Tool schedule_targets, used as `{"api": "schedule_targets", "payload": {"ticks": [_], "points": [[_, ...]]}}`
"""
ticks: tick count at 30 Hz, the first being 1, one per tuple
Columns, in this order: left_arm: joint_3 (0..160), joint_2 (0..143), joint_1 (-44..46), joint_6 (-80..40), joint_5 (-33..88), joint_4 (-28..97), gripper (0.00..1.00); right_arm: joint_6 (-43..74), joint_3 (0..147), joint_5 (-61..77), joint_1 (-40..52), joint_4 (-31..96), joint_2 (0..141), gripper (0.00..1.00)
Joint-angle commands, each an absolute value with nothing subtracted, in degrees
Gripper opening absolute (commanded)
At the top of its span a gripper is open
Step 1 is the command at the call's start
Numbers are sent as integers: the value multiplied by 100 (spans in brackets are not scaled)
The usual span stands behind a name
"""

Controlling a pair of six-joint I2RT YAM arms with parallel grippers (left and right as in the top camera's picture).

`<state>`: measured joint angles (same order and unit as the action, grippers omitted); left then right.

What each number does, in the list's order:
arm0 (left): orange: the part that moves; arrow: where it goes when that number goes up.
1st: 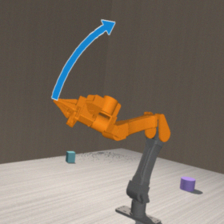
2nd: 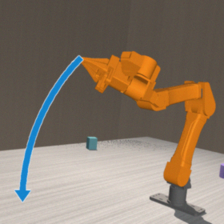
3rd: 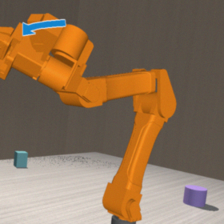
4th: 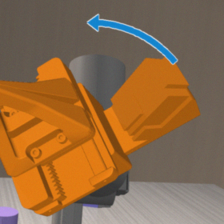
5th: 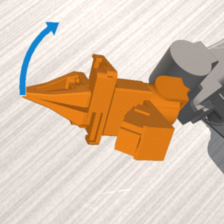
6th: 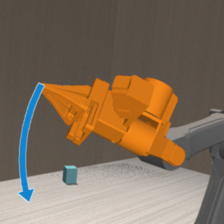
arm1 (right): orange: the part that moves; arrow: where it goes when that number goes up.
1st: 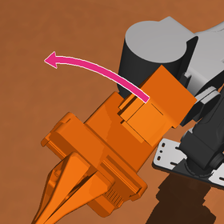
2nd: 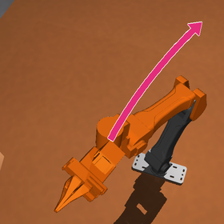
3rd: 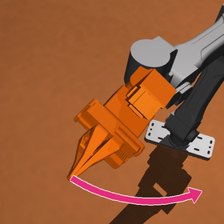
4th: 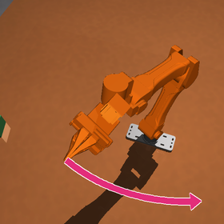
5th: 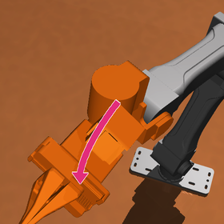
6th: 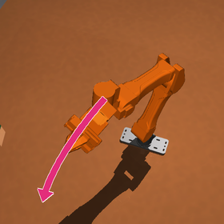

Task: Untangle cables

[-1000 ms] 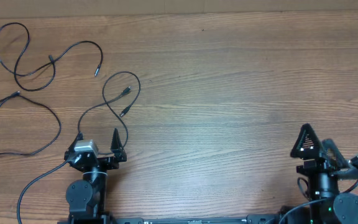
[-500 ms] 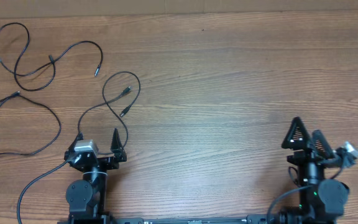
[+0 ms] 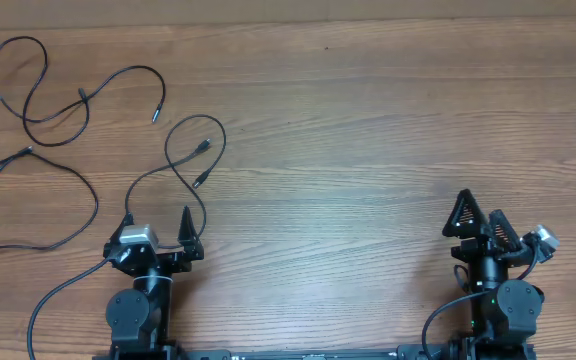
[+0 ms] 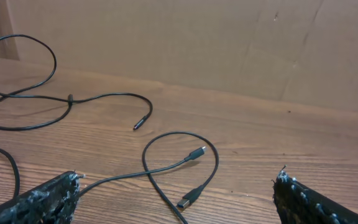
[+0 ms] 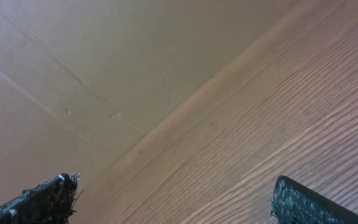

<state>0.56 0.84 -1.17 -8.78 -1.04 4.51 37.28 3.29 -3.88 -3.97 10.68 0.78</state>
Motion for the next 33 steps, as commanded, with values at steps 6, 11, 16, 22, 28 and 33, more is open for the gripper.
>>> {"api": "schedule_targets", "payload": {"ticks": [6, 11, 16, 22, 28, 33], "points": [[27, 21, -150, -788, -43, 443, 100, 3708, 191, -443, -349, 742, 16, 100], [27, 21, -150, -788, -43, 443, 99, 3708, 38, -377, -344, 432, 16, 100], [27, 21, -150, -788, -40, 445, 99, 3704, 40, -381, -351, 429, 16, 100], [27, 21, -150, -788, -43, 445, 100, 3201, 38, -246, -346, 436, 16, 100], [27, 21, -150, -788, -43, 445, 100, 25, 38, -292, -21, 440, 16, 100], [27, 21, -150, -788, -43, 443, 100, -648, 36, -290, 43, 434, 16, 100]]}}
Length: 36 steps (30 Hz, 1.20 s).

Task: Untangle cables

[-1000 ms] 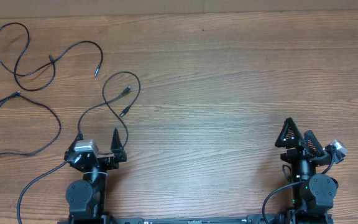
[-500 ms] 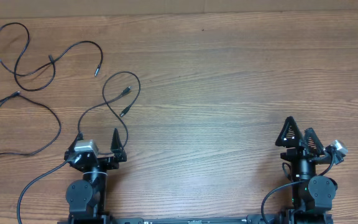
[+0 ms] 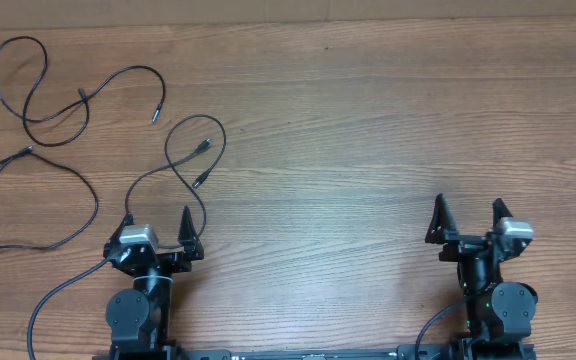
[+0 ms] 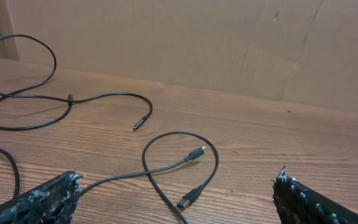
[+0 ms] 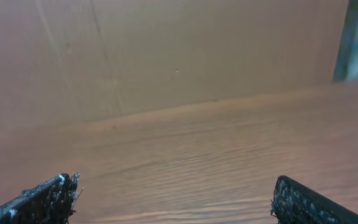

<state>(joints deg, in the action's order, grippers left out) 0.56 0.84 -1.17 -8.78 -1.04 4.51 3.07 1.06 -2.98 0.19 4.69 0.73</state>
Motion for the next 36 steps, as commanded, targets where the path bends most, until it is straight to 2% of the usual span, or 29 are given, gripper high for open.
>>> {"api": "schedule_targets", "payload": {"ticks": [1, 9, 14, 19, 36], "points": [[27, 21, -150, -788, -43, 443, 99, -648, 36, -290, 43, 434, 16, 100], [27, 21, -150, -788, -43, 443, 99, -648, 36, -303, 23, 425, 16, 100], [27, 21, -150, -788, -43, 445, 100, 508, 34, -204, 25, 436, 16, 100], [27, 21, -150, -788, -43, 445, 100, 80, 34, -250, 25, 434, 16, 100], [27, 21, -150, -788, -43, 445, 99, 84, 34, -204, 32, 454, 174, 100]]}}
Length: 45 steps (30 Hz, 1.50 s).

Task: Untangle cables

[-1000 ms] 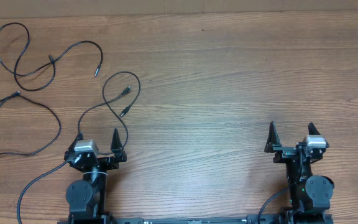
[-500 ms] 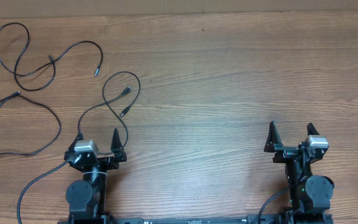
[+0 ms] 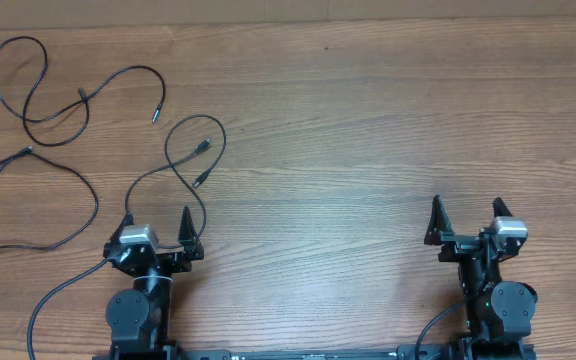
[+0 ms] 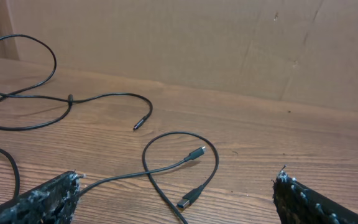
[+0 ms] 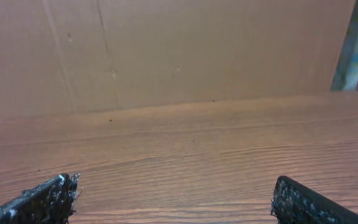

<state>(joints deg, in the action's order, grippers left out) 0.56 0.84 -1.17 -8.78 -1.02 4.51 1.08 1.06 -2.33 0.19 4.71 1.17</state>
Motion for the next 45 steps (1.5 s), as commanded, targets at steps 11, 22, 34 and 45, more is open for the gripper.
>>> {"api": "schedule_targets", "payload": {"ticks": [11, 22, 34, 45], "points": [[27, 21, -150, -788, -40, 445, 100, 84, 38, -207, 16, 454, 364, 100], [27, 21, -150, -788, -43, 445, 99, 84, 40, -204, 16, 454, 364, 100], [27, 21, -150, -788, -43, 443, 99, 84, 43, -204, 16, 456, 364, 100], [27, 21, -150, -788, -43, 445, 99, 84, 43, -204, 10, 454, 71, 100]]}}
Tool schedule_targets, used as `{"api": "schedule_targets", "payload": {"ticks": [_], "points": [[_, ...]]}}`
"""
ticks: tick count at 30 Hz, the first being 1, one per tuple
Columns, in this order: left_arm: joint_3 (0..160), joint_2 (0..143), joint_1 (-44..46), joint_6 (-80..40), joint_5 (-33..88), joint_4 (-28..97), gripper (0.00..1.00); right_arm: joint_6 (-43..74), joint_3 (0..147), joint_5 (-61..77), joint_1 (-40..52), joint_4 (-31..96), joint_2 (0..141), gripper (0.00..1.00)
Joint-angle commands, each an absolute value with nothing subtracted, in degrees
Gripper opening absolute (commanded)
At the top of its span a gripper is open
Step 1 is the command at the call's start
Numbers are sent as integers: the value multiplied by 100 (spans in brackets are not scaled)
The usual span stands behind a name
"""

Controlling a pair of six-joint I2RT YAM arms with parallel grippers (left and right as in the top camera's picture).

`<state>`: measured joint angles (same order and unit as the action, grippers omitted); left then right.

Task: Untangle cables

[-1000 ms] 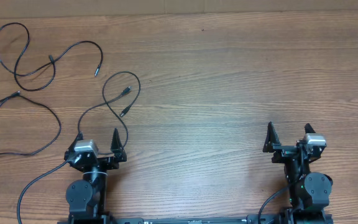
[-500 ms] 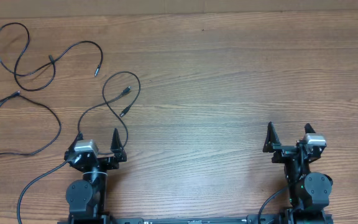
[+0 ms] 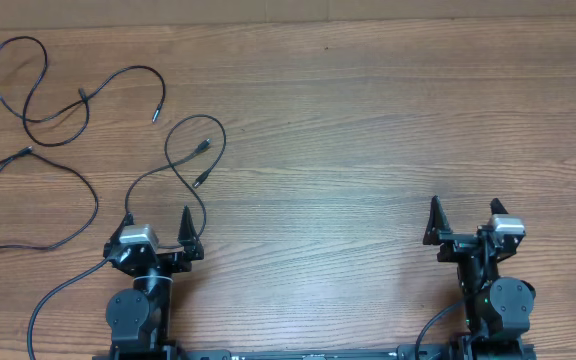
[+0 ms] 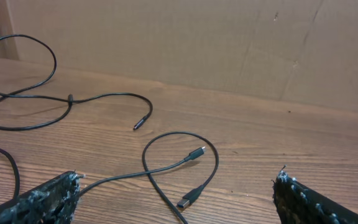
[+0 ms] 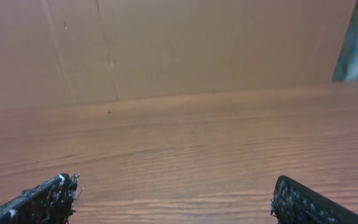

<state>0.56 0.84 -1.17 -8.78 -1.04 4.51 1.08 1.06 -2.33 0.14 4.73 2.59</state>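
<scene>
Three thin black cables lie on the left of the wooden table. One cable (image 3: 78,95) snakes at the far left corner. A second cable (image 3: 43,165) loops near the left edge. The third cable (image 3: 183,130) makes a loop crossing itself, with a USB plug (image 4: 191,198) and a small plug (image 4: 197,151) at its ends; its run reaches the left fingertip (image 4: 61,190). My left gripper (image 3: 158,222) stands open just in front of that loop, holding nothing. My right gripper (image 3: 463,222) stands open at the near right, far from any cable.
A brown cardboard wall (image 4: 185,43) runs along the table's far edge. The table (image 3: 368,130) is bare wood from its middle to the right. A green-grey upright (image 5: 356,37) shows at the right wrist view's far right.
The right gripper has shifted very slightly left and its view dips a little. The left gripper and the cables have not moved.
At first the right gripper stood twisted at the near right, its camera tilted toward the wall. Then it was level and facing the far wall, a little further left, where it has stayed. The left gripper stayed open before the looped cable throughout; no cable moved.
</scene>
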Motion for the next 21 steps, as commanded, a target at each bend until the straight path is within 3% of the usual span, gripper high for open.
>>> {"api": "schedule_targets", "payload": {"ticks": [1, 21], "points": [[27, 21, -150, -788, -43, 445, 100, 84, 43, -204, 10, 456, 67, 100], [27, 21, -150, -788, -43, 445, 100, 82, 45, -204, -45, 456, 16, 100]]}}
